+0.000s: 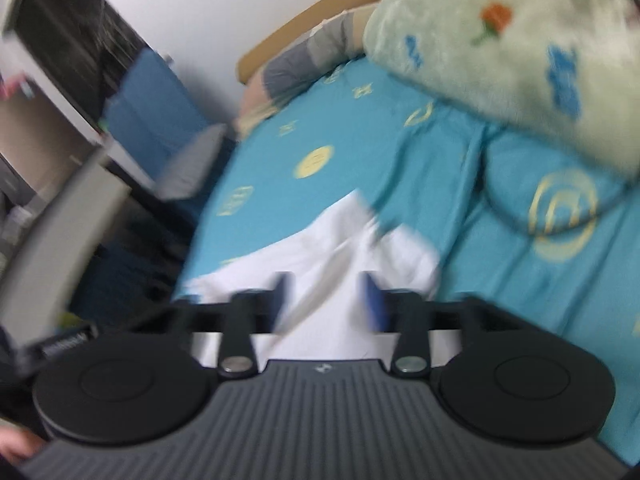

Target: Fold clothes

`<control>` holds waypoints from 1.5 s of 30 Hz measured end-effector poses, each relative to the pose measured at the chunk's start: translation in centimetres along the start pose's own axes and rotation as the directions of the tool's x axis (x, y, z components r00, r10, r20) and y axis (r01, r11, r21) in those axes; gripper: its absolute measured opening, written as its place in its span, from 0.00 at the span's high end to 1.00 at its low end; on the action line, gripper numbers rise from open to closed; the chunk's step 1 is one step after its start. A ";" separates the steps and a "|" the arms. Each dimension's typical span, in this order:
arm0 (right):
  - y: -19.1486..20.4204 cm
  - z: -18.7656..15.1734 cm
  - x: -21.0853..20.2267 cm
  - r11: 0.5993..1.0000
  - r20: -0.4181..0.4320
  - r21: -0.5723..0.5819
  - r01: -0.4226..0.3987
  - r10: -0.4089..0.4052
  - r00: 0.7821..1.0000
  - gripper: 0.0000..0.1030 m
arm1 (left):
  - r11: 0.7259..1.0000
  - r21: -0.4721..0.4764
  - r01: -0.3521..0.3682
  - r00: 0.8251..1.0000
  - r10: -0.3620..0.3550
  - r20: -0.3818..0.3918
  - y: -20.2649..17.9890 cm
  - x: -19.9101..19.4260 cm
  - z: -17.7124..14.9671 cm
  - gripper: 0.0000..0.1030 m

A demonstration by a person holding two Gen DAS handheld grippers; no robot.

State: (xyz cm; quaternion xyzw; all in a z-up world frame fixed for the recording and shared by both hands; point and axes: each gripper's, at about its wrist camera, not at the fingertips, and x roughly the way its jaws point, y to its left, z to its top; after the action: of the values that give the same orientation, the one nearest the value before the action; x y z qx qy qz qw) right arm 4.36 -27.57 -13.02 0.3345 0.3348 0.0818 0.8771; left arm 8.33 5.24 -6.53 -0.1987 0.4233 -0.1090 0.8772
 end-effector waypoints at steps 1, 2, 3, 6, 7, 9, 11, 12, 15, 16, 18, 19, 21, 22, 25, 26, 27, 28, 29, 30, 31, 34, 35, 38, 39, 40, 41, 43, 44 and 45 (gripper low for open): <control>0.0 -0.6 -0.6 0.998 -0.016 0.048 -0.041 0.042 0.999 0.11 | 0.999 -0.036 0.038 0.999 -0.038 -0.017 0.2 -0.9 -0.7 0.17; 0.0 -1.2 -1.1 0.992 -0.031 0.096 -0.081 0.084 0.996 0.13 | 0.994 -0.085 0.072 0.996 -0.076 -0.042 0.5 -1.3 -1.4 0.13; -0.1 -1.9 -1.6 0.982 -0.044 0.145 -0.118 0.126 0.991 0.13 | 0.984 -0.144 0.106 0.991 -0.117 -0.068 1.0 -1.5 -2.2 0.11; -1.5 -4.4 -1.4 0.936 -0.112 0.319 -0.147 0.191 0.975 0.13 | 0.933 -0.334 0.131 0.968 -0.193 -0.160 3.1 0.1 -4.3 0.11; -2.0 -5.1 -1.1 0.921 -0.128 0.363 -0.140 0.198 0.972 0.12 | 0.912 -0.394 0.117 0.959 -0.207 -0.194 3.8 0.9 -4.9 0.11; -3.0 -6.3 -0.3 0.892 -0.158 0.439 -0.109 0.196 0.968 0.12 | 0.856 -0.512 0.077 0.935 -0.240 -0.261 5.3 3.1 -5.8 0.13; -4.2 -6.8 0.6 0.864 -0.168 0.499 -0.064 0.169 0.971 0.12 | 0.800 -0.599 0.037 0.922 -0.259 -0.289 7.0 4.9 -6.6 0.18; -4.8 -7.0 0.9 0.850 -0.167 0.525 -0.042 0.151 0.974 0.12 | 0.783 -0.621 0.023 0.926 -0.251 -0.282 7.6 5.4 -6.6 0.22; -6.7 -7.0 1.5 0.812 -0.111 0.584 -0.021 0.105 0.988 0.33 | 0.740 -0.672 0.007 0.939 -0.236 -0.249 8.8 6.2 -6.4 0.29; -7.0 -6.8 1.6 0.802 -0.094 0.597 -0.017 0.091 0.991 0.41 | 0.733 -0.680 0.020 0.944 -0.239 -0.229 8.9 6.1 -6.3 0.34; -7.4 -6.6 1.7 0.797 -0.074 0.604 -0.005 0.063 0.995 0.52 | 0.751 -0.659 0.038 0.950 -0.232 -0.209 8.5 5.6 -5.8 0.43; -7.4 -6.6 1.8 0.800 -0.069 0.600 0.002 0.049 0.996 0.60 | 0.751 -0.659 0.046 0.953 -0.231 -0.196 8.5 5.3 -5.8 0.46; -6.6 -6.6 1.6 0.827 -0.067 0.562 0.014 0.028 0.997 0.74 | 0.746 -0.664 0.049 0.956 -0.228 -0.186 8.5 4.8 -5.9 0.60; -6.2 -6.6 1.5 0.840 -0.065 0.543 0.020 0.018 0.998 0.79 | 0.746 -0.663 0.055 0.958 -0.227 -0.177 8.6 4.5 -5.9 0.62; -4.8 -6.1 0.3 0.868 -0.016 0.496 -0.007 0.018 1.000 0.84 | 0.746 -0.658 0.103 0.959 -0.251 -0.135 8.2 2.9 -5.2 0.70; -4.3 -5.7 -0.4 0.881 0.011 0.472 -0.022 0.019 1.000 0.84 | 0.748 -0.653 0.122 0.958 -0.262 -0.121 8.0 2.2 -4.7 0.72; -3.8 -5.3 -1.3 0.892 0.035 0.451 -0.035 0.021 0.999 0.84 | 0.748 -0.649 0.140 0.954 -0.276 -0.113 7.5 1.4 -4.3 0.73; -3.3 -4.9 -2.2 0.901 0.060 0.430 -0.047 0.024 0.998 0.84 | 0.748 -0.644 0.158 0.951 -0.291 -0.105 6.9 0.7 -3.8 0.73; -2.9 -4.5 -3.6 0.903 0.088 0.424 -0.064 0.030 0.996 0.85 | 0.748 -0.640 0.176 0.947 -0.306 -0.097 6.3 -0.1 -3.4 0.74; -2.6 -4.1 -5.0 0.905 0.115 0.418 -0.081 0.036 0.993 0.85 | 0.758 -0.623 0.194 0.943 -0.319 -0.094 5.2 -1.0 -2.9 0.74; -2.6 -3.4 -6.4 0.902 0.140 0.421 -0.093 0.037 0.990 0.85 | 0.766 -0.608 0.209 0.939 -0.330 -0.093 3.8 -1.8 -2.3 0.74; -2.5 -1.4 -10.9 0.894 0.211 0.429 -0.128 0.039 0.977 0.85 | 0.788 -0.564 0.249 0.922 -0.371 -0.111 -1.4 -3.2 -0.6 0.74; -2.6 -0.7 -12.4 0.891 0.235 0.431 -0.140 0.039 0.971 0.85 | 0.794 -0.548 0.262 0.915 -0.385 -0.121 -3.4 -3.5 -0.1 0.74; -4.6 2.6 -17.5 0.872 0.304 0.461 -0.161 0.015 0.953 0.85 | 0.820 -0.483 0.308 0.888 -0.430 -0.165 -11.1 -3.1 1.2 0.74; -5.3 3.7 -19.5 0.870 0.324 0.467 -0.160 0.000 0.946 0.85 | 0.825 -0.462 0.325 0.877 -0.446 -0.180 -14.0 -2.8 1.5 0.74; -5.9 5.3 -21.3 0.872 0.345 0.466 -0.151 -0.022 0.938 0.85 | 0.829 -0.442 0.342 0.866 -0.461 -0.195 -16.8 -2.6 1.7 0.74; -6.6 7.1 -23.3 0.876 0.369 0.462 -0.142 -0.044 0.929 0.85 | 0.824 -0.425 0.375 0.848 -0.490 -0.203 -19.9 -2.4 1.8 0.74; -7.7 10.7 -27.3 0.887 0.418 0.447 -0.117 -0.091 0.904 0.85 | 0.808 -0.392 0.439 0.808 -0.546 -0.221 -26.0 -2.1 2.0 0.74; -8.3 12.6 -29.4 0.894 0.444 0.437 -0.102 -0.116 0.889 0.85 | 0.798 -0.375 0.471 0.786 -0.573 -0.231 -29.1 -1.9 2.1 0.74; -8.6 14.3 -31.8 0.906 0.484 0.414 -0.091 -0.134 0.865 0.85 | 0.773 -0.365 0.519 0.753 -0.616 -0.232 -32.2 -1.7 2.2 0.74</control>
State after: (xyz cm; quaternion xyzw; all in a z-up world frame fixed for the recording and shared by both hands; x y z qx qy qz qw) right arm -11.37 -53.40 6.29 0.5225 0.1089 -0.0926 0.8406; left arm 8.30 -22.46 10.08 -0.4180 0.4971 -0.3445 0.6779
